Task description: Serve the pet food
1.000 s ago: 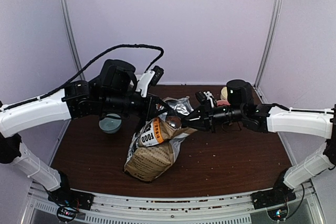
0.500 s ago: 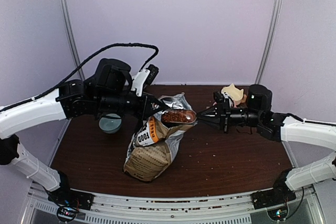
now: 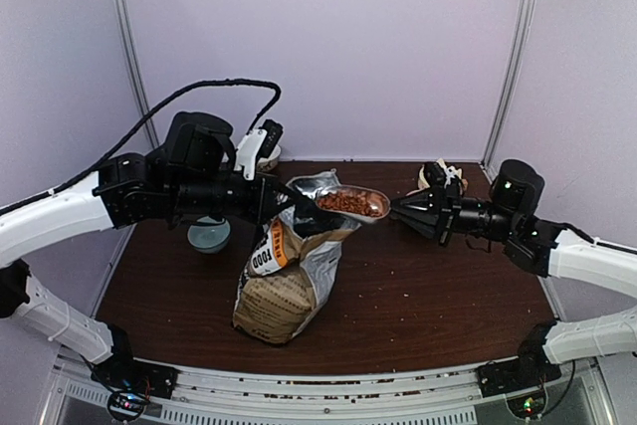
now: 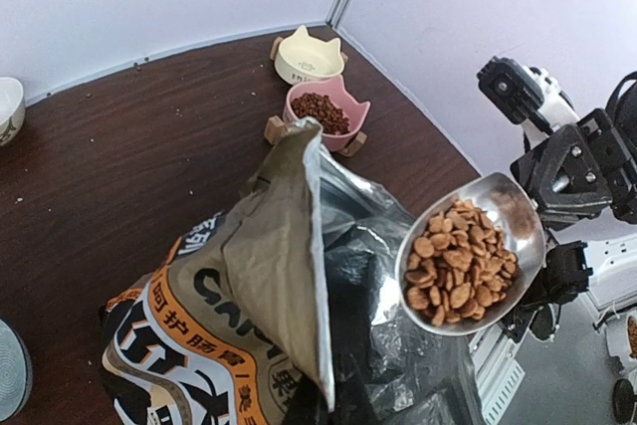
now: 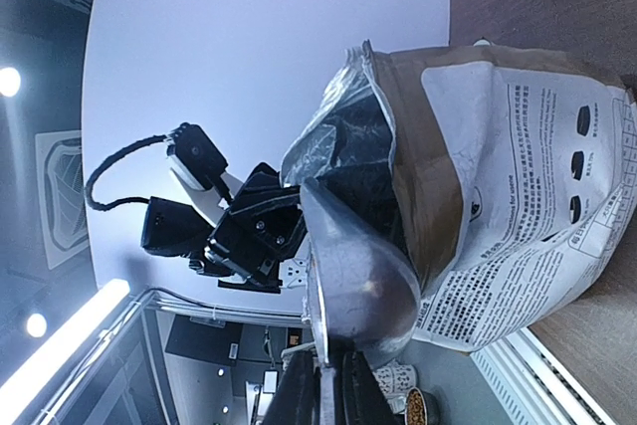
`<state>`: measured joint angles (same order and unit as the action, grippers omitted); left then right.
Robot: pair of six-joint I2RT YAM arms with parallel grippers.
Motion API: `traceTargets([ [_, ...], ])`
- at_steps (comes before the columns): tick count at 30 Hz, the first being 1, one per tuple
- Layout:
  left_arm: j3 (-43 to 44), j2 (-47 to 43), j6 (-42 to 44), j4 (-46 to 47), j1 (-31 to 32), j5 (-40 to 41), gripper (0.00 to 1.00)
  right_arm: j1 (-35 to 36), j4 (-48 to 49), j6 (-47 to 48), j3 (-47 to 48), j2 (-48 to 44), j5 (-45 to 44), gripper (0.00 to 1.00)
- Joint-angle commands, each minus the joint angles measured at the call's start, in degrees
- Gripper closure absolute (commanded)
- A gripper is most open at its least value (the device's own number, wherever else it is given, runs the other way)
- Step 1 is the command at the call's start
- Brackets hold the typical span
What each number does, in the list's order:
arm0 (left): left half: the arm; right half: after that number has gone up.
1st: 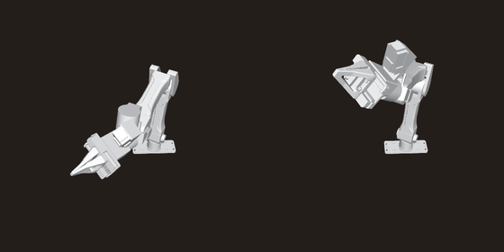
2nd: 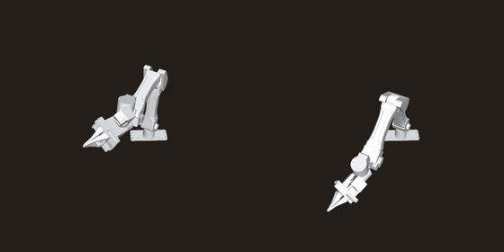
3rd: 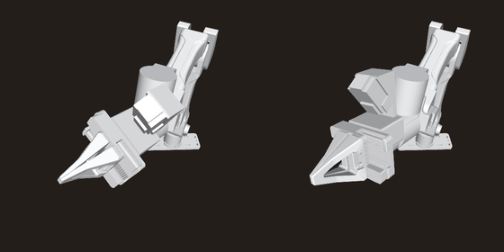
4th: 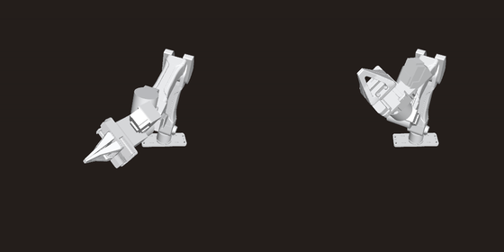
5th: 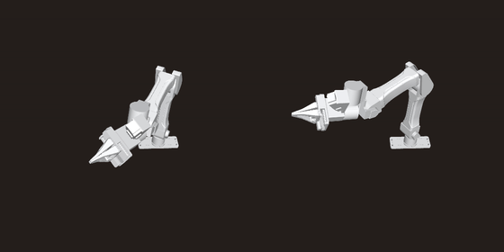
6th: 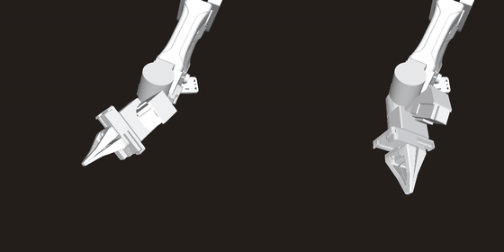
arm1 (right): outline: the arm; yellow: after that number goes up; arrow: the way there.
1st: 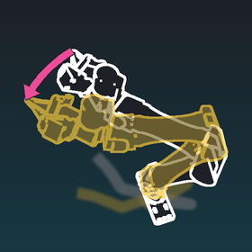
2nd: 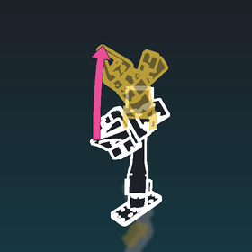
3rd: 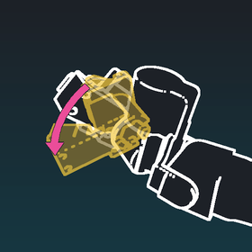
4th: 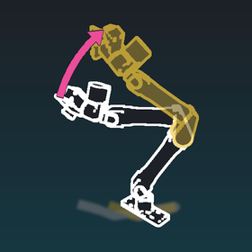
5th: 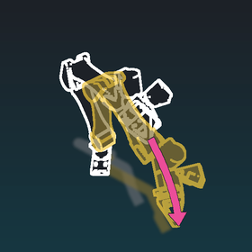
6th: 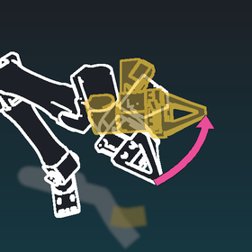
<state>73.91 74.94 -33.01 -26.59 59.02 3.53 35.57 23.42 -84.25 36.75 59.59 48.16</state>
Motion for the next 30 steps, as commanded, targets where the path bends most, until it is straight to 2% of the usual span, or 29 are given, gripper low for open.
traceTargets([
  [1, 0.2, -2.8, -1.3, 8.8, -1.2, 1.1, 1.00, -0.4, 6.1, -3.3, -2.0, -3.5, 0.1, 1.00],
  [5, 0.1, -2.7, -1.4, 8.7, -1.6, 0.1, 1.00, -0.4, 7.7, -4.6, -2.3, -5.0, -1.3, 1.00],
  [10, 0.4, -2.3, -1.4, 8.8, -1.6, -0.9, 1.00, -0.4, 17.8, -10.0, -2.0, -2.7, -2.3, 1.00],
  [15, -0.4, -3.0, -1.8, 8.9, -1.7, -0.7, 1.00, -3.1, 9.2, -4.9, 1.1, -3.6, -2.7, 1.00],
  [21, -1.0, -4.0, -1.9, 9.0, -1.7, -0.5, 1.00, -13.9, -4.0, 2.7, 3.3, -5.8, -2.4, 1.00],
  [30, -1.1, -4.6, -1.4, 8.8, -1.7, -0.4, 1.00, -32.1, -9.7, 11.3, 1.6, -1.0, -2.2, 1.00],
])
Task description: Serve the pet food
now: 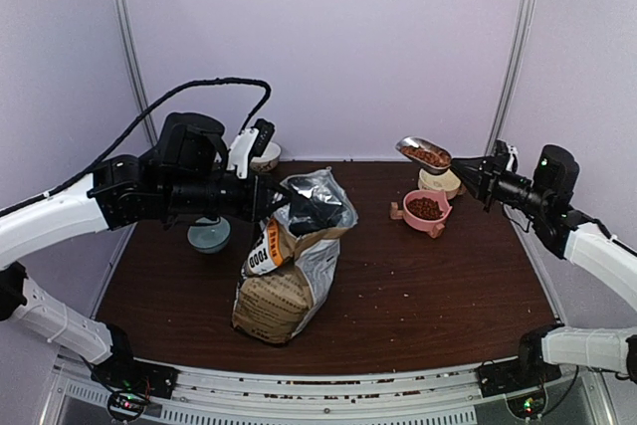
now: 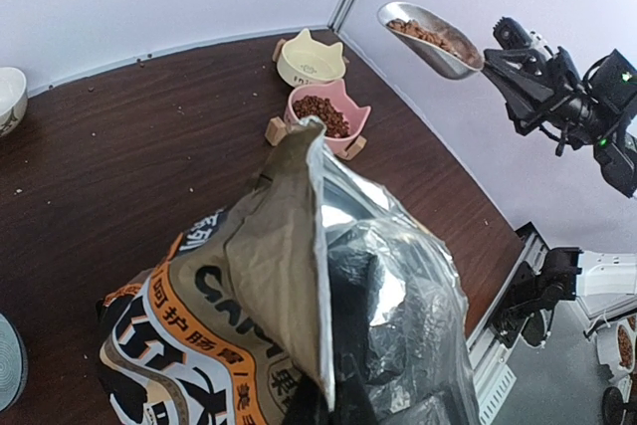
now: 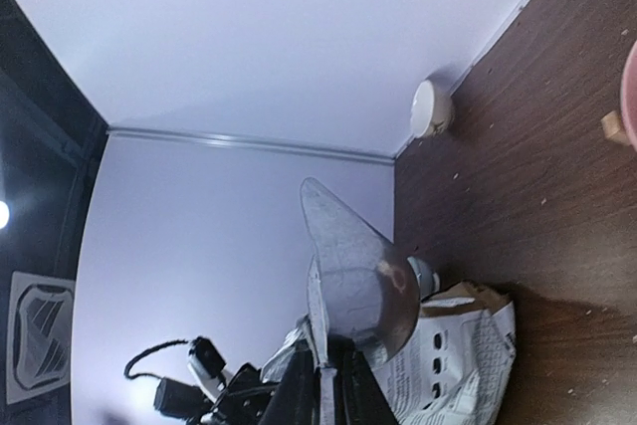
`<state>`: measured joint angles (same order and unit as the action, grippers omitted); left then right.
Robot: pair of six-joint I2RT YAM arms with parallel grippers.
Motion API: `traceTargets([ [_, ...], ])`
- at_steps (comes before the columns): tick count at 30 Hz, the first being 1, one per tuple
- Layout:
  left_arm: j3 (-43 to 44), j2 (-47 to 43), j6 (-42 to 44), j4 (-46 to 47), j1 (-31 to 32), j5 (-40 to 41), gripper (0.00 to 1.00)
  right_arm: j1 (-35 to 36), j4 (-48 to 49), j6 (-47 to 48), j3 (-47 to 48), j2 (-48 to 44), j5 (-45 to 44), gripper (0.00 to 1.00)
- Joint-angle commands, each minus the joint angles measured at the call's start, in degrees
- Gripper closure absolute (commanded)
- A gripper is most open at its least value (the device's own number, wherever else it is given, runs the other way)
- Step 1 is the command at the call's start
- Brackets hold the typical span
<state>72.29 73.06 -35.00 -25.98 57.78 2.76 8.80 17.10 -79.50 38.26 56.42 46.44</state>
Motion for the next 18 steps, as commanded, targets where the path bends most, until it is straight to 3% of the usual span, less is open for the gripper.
traceTargets([
  [1, 0.5, -2.8, 0.7, 8.1, -0.5, 0.3, 1.00, -6.4, -5.4, 8.7, 0.7, 2.9, -0.9, 1.00],
  [5, 0.7, -3.0, 1.5, 7.8, -0.6, 0.1, 1.00, -9.4, -14.5, 17.2, 4.1, 6.0, -3.8, 1.00],
  [18, 2.3, -2.2, 3.0, 7.2, -0.6, -0.7, 1.00, -11.5, -25.8, 29.3, 10.5, 13.7, -9.9, 1.00],
])
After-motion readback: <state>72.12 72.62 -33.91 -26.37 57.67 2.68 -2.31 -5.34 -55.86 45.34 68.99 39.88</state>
